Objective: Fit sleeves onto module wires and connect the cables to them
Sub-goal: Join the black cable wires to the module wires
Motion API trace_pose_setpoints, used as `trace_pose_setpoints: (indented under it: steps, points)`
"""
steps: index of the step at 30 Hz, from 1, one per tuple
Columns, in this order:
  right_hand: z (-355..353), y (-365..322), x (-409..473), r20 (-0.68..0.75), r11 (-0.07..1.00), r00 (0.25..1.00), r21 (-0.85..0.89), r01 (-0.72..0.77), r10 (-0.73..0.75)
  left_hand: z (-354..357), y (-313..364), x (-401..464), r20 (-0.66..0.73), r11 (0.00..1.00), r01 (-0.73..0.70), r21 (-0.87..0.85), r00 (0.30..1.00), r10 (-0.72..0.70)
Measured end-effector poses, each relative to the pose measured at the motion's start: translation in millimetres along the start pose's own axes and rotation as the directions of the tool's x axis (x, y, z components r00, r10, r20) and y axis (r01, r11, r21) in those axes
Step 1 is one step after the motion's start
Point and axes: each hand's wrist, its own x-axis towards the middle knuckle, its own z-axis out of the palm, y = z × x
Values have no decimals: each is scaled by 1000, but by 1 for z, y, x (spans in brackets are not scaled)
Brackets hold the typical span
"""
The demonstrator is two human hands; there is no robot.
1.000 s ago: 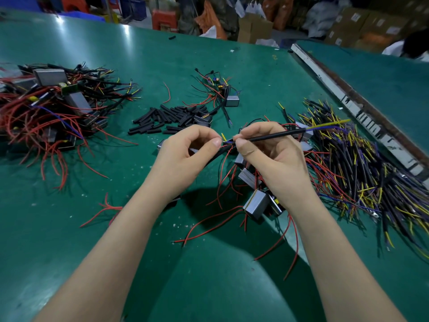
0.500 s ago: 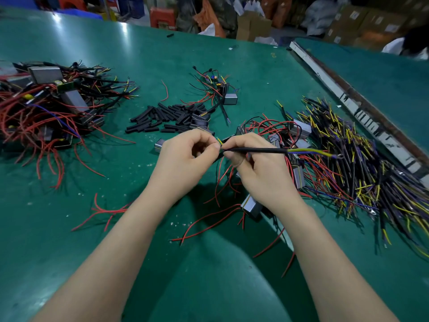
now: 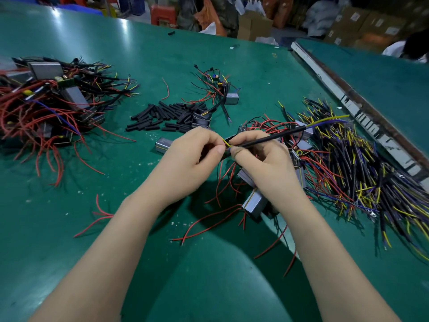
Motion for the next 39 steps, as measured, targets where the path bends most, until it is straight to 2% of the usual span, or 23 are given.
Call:
trace_pose_setpoints:
  steps: [2, 5, 12, 16, 18, 21, 25, 28, 33, 39]
  points:
    - [-3, -3, 0, 43, 999, 998, 20, -36, 35, 3, 1, 0, -22, 1000, 6, -25, 1000, -7]
    - [-5, -7, -1, 74, 997, 997, -73, 29, -24, 5, 0, 0, -71, 1000, -3, -30, 997, 0]
    - [-4, -8, -2, 60, 991, 996, -120, 65, -58, 7, -2, -1, -173, 996, -30, -87, 985, 15]
    - [0, -4, -1, 66, 990, 996, -123, 64, -56, 10, -2, -2, -221, 998, -2, -55, 975, -10]
    - [2, -2, -2, 44, 981, 994, -163, 107, -102, 12, 0, -3, -244, 1000, 11, -20, 970, -15]
    - [3, 0, -2, 35, 913, 968, -324, 247, -250, 15, 3, -2, -265, 998, 59, 20, 963, -52]
    - [1, 3, -2, 115, 793, 931, -494, 356, -346, 13, 4, 0, -204, 985, 158, 72, 969, -140]
    - [3, 7, -3, 124, 728, 914, -568, 384, -385, 8, 1, 0, -110, 973, 138, 187, 987, -119]
    - [2, 9, -4, 125, 726, 903, -554, 407, -411, 0, -2, 0, 40, 962, -67, 265, 997, 59]
    - [-7, 4, -1, 233, 846, 919, -368, 386, -318, -13, -7, -1, 186, 991, -122, 60, 976, 109]
